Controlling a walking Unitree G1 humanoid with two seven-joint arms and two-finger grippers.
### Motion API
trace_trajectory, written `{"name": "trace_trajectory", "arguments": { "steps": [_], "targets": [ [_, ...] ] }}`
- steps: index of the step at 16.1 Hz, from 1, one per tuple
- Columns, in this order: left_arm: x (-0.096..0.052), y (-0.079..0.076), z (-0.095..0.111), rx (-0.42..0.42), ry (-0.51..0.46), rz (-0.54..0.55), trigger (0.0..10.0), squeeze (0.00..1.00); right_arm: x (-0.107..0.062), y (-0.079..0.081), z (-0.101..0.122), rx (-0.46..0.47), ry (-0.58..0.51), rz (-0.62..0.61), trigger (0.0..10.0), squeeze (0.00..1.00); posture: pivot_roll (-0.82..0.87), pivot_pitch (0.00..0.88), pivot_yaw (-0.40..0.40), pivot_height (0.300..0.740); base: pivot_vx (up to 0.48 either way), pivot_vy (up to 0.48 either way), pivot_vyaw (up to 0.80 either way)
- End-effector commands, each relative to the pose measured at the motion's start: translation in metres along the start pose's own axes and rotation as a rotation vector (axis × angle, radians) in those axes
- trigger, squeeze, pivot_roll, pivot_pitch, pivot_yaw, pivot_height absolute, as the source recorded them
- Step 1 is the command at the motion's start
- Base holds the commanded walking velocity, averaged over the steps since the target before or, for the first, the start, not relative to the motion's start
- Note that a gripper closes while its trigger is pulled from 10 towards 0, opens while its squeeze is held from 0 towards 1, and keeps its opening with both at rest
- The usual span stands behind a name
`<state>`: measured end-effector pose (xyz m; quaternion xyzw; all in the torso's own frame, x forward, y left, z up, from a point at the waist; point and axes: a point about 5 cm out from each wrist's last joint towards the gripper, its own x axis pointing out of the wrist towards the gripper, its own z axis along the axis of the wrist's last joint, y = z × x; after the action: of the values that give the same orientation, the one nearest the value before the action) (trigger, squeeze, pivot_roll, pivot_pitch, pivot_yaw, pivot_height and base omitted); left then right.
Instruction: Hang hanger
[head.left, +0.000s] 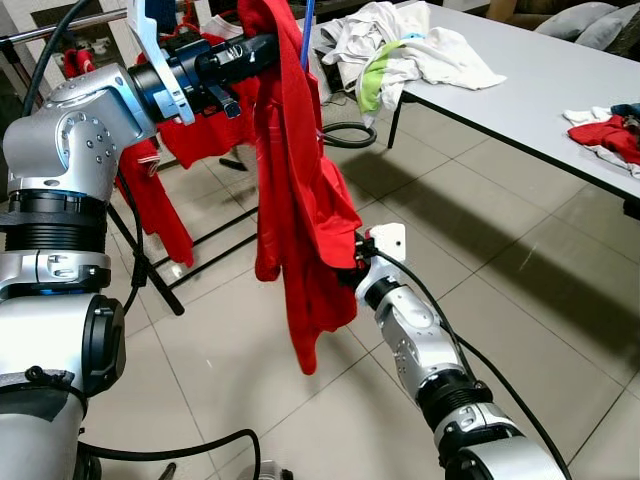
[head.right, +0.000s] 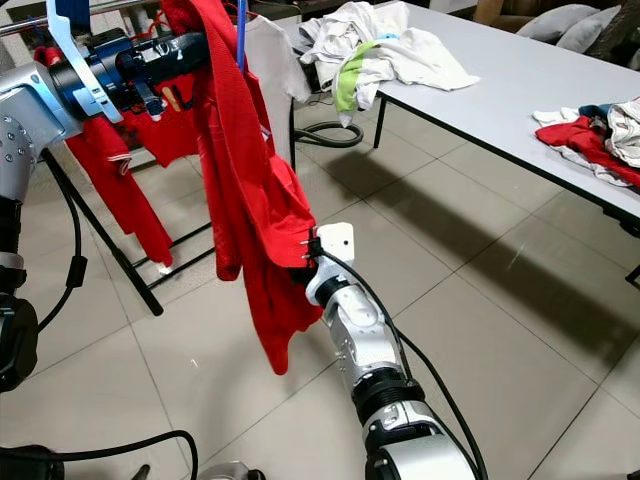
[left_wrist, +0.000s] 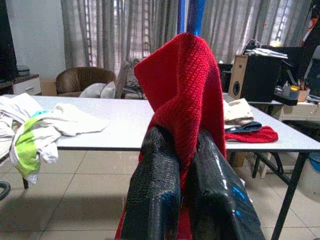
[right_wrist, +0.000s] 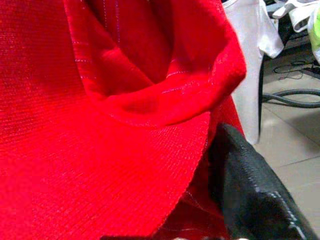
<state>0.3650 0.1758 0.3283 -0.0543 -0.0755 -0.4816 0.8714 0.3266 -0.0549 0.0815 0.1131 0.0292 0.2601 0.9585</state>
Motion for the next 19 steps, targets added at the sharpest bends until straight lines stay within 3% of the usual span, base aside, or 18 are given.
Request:
{"name": "trace_trajectory", "arguments": {
  "steps": [1,8,12,14,16,19],
  "targets": [
    [-0.001,-0.003,0.019,0.042,-0.042,-0.021,0.0,0.00,0.002,0.001,0.002,0.009,-0.014,0.002,0.0,0.00,0.13,0.000,0.086,0.740,0.000,0.000,0.00],
    [-0.002,-0.003,0.015,0.040,-0.025,-0.025,0.0,0.00,0.003,-0.001,0.004,0.010,-0.024,0.000,0.0,0.00,0.13,0.000,0.088,0.740,0.000,0.000,0.00],
    [-0.012,-0.005,0.003,0.048,0.016,-0.037,0.0,0.00,-0.005,-0.010,0.006,-0.002,-0.051,0.008,0.0,0.00,0.13,0.000,0.080,0.740,0.000,0.000,0.00],
    [-0.021,-0.009,-0.005,0.059,0.037,-0.063,0.0,0.00,-0.017,-0.029,0.011,-0.020,-0.080,-0.002,0.0,0.00,0.13,0.000,0.061,0.740,0.000,0.000,0.00],
    [-0.041,-0.006,-0.025,0.076,0.092,-0.030,0.0,0.00,-0.037,-0.058,0.034,-0.028,-0.170,-0.037,0.0,0.00,0.09,0.000,0.032,0.740,0.000,0.000,0.00],
    [-0.060,-0.013,-0.051,0.149,0.183,-0.058,0.0,0.00,-0.056,-0.076,0.057,-0.035,-0.241,-0.044,0.0,0.00,0.05,0.000,0.017,0.740,0.000,0.000,0.00]
  ]
}}
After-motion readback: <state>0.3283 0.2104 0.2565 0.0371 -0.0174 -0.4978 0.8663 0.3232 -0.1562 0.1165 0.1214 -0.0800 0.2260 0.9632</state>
